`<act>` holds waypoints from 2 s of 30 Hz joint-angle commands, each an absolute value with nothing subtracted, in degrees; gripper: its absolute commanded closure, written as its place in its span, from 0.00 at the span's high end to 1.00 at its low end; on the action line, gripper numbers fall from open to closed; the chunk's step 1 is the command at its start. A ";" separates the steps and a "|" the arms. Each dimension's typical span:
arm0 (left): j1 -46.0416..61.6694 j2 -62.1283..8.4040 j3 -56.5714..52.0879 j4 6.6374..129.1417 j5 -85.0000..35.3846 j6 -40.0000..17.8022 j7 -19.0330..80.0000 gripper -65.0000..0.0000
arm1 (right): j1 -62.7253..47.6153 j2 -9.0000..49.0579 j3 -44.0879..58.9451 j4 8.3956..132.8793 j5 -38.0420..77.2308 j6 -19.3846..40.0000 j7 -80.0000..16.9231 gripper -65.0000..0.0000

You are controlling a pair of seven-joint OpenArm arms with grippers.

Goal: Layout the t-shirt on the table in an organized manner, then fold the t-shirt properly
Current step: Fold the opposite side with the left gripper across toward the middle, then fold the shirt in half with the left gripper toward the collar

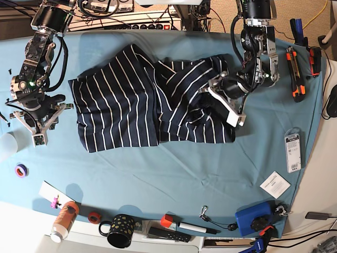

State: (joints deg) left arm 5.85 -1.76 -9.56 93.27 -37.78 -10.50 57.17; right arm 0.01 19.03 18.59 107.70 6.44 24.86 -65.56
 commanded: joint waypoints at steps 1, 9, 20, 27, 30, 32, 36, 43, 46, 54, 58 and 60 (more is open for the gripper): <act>5.54 -1.80 -9.56 93.93 -36.67 -10.24 59.42 0.00 | 0.93 20.01 18.87 108.75 6.35 24.56 -64.51 0.24; 5.52 -6.57 -9.69 96.90 -32.97 -10.44 61.49 0.00 | 0.93 20.01 18.87 108.75 6.33 23.68 -64.47 0.24; 4.27 -23.94 -20.43 96.95 -43.92 -18.46 62.04 0.00 | 0.95 19.97 18.87 108.75 6.42 23.44 -63.70 0.24; 4.36 -26.35 -20.38 103.31 -61.78 -30.76 69.25 0.00 | 0.93 19.84 18.85 108.75 7.07 21.96 -62.48 0.24; 4.95 -24.29 -20.32 109.19 -61.56 -30.74 68.03 0.00 | 0.93 19.84 18.85 108.75 7.29 21.96 -62.50 0.24; 5.23 -22.20 -19.62 113.27 -58.76 -30.74 65.39 0.00 | 0.93 19.81 18.85 108.75 7.31 21.93 -62.43 0.24; 5.58 -18.06 -13.91 119.77 -50.92 -28.99 58.46 0.00 | 0.93 19.81 18.85 108.75 7.53 21.10 -62.48 0.24; 5.41 -11.40 3.84 121.78 -33.56 -22.79 52.93 0.00 | 0.93 19.81 18.85 108.75 7.70 21.10 -62.46 0.24; 3.97 -8.56 11.05 121.78 -25.15 -20.23 52.03 0.00 | 0.93 19.81 18.85 108.75 7.70 21.10 -62.48 0.24; -2.39 -1.39 22.85 115.81 -6.48 -11.57 49.50 0.00 | 0.91 19.84 18.85 108.75 7.70 21.10 -62.52 0.24; -2.85 -0.49 24.73 111.11 -0.69 -13.08 49.69 0.08 | 0.91 19.84 18.85 108.75 7.70 21.12 -62.57 0.24; -2.85 -0.47 24.95 109.78 1.61 -13.52 49.69 0.32 | 0.93 19.84 18.85 108.75 7.68 21.10 -62.54 0.24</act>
State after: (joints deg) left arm -1.80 -0.99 24.84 108.77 1.74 -13.74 51.11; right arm 0.01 18.87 18.59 107.70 7.55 21.37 -63.81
